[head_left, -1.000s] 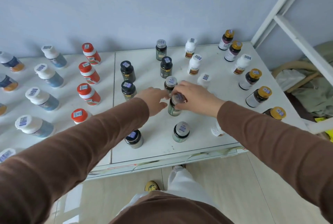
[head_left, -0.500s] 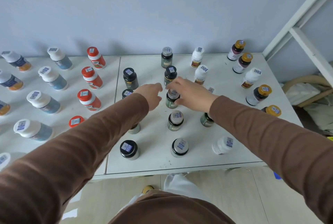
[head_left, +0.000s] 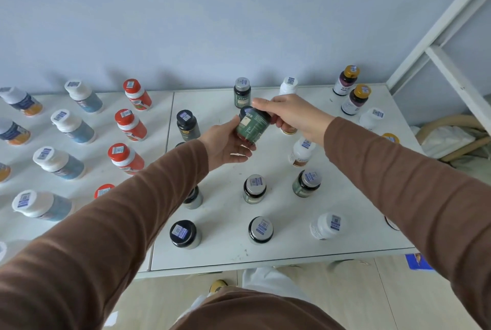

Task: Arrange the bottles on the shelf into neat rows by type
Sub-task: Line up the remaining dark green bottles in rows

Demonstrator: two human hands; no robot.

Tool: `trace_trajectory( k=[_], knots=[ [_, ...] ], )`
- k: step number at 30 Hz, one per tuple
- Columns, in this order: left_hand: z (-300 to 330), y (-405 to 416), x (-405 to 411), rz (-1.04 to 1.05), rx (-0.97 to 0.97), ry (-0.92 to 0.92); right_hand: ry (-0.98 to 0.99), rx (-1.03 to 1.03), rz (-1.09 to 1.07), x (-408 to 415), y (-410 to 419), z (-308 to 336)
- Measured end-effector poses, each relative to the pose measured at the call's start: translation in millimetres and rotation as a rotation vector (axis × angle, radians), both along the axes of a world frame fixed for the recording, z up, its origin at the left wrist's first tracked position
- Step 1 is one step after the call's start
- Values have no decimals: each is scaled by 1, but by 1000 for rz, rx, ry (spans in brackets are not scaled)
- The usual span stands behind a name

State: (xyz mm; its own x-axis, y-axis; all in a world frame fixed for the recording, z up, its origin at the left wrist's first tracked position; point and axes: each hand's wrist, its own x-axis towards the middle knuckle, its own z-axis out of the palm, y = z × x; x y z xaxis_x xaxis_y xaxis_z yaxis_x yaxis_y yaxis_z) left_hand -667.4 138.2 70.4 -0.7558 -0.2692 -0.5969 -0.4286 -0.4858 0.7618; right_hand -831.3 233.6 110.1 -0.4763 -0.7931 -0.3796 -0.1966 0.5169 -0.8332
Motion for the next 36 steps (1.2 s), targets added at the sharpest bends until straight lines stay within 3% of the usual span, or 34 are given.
trace_trajectory(
  k=[3, 6, 11, 14, 16, 24, 28, 32, 34, 36],
  knots=[
    [-5, 1, 0, -32, -15, 2, -18, 15, 22, 1, 3, 1],
    [-8, 1, 5, -38, -155, 32, 32, -74, 109, 1, 10, 4],
    [-13, -8, 10, -180, -610, -4, 581, -168, 411, 13, 13, -2],
    [-16, -16, 13, -295, -954, -161, 705, -110, 524, 22, 10, -22],
    [-17, -20, 14, -325, -1085, -218, 744, -51, 563, 25, 8, -38],
    [-13, -33, 10, -360, -1220, -293, 680, -14, 565, 13, -3, -38],
    [-12, -51, -8, -348, -1263, -363, 837, -117, 448, -8, -33, -28],
    [-24, -60, -28, -399, -1229, -452, 893, 44, 691, -15, -56, -50],
    [-28, -63, -33, -380, -1158, -455, 861, 27, 668, -19, -61, -52],
    [-28, -65, -35, -269, -1042, -386, 710, -7, 548, -27, -64, -45]
  ],
)
